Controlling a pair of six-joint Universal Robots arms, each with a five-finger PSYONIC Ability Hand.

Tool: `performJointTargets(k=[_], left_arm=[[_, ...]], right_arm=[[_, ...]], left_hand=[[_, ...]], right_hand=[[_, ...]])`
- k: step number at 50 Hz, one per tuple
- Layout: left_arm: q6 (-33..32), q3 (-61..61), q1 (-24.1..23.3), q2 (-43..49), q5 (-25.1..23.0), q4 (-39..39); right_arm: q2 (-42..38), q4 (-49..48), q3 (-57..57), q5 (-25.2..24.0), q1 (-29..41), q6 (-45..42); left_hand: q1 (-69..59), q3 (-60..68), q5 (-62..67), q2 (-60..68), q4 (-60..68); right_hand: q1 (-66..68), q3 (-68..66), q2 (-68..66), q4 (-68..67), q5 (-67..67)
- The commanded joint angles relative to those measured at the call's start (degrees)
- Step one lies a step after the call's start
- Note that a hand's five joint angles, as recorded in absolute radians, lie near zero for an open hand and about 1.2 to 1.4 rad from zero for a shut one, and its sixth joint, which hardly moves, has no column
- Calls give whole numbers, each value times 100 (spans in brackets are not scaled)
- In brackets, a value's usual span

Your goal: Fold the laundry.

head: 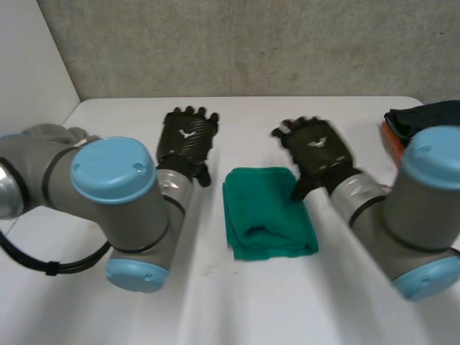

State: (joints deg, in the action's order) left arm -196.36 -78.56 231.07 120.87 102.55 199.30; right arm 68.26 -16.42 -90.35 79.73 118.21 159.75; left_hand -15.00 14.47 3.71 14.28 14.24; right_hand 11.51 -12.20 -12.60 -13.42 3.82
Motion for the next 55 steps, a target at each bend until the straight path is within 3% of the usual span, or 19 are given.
performJointTargets(k=[1,11,18,25,30,36,41,48,55], left_arm=[[537,648,-501,489,-428,-172],[547,1211,-633,1368,-526,-1103],[46,1325,-615,1685,-315,-1763],[-157,1264,-519,1536,-376,-1781],[-157,1273,-528,1097,-482,-1763],[63,1097,-440,245,-947,-1807],[344,763,-62,-432,-1536,-1894],[599,534,237,-864,-2520,-2272],[661,552,290,-969,-2706,-2352]], right_arm=[[-57,1307,411,-300,-676,1638],[-1499,2459,1616,-467,-685,1409],[-1974,2582,1924,-529,-650,946],[-1852,2583,1942,-362,-589,206],[-1133,2451,1644,-204,-545,214],[-429,1547,696,-195,-457,311],[318,450,-630,-212,-229,205],[258,-414,-1468,-177,88,83],[-567,-687,-1372,-151,255,-243]], left_hand=[[41,12,87,30,35],[-211,264,340,283,287],[-312,365,441,384,388],[-178,231,307,250,254],[74,-21,55,-2,2],[125,-72,3,-54,-49],[24,29,104,47,52],[7,46,121,64,69],[-26,80,155,98,102]], right_hand=[[-151,220,260,342,-382],[-151,220,260,342,-382],[-151,220,260,342,-382],[-151,220,260,342,-382],[-151,220,260,342,-382],[-151,220,260,342,-382],[-151,220,260,342,-382],[-151,220,260,342,-382],[-151,220,260,342,-382]])
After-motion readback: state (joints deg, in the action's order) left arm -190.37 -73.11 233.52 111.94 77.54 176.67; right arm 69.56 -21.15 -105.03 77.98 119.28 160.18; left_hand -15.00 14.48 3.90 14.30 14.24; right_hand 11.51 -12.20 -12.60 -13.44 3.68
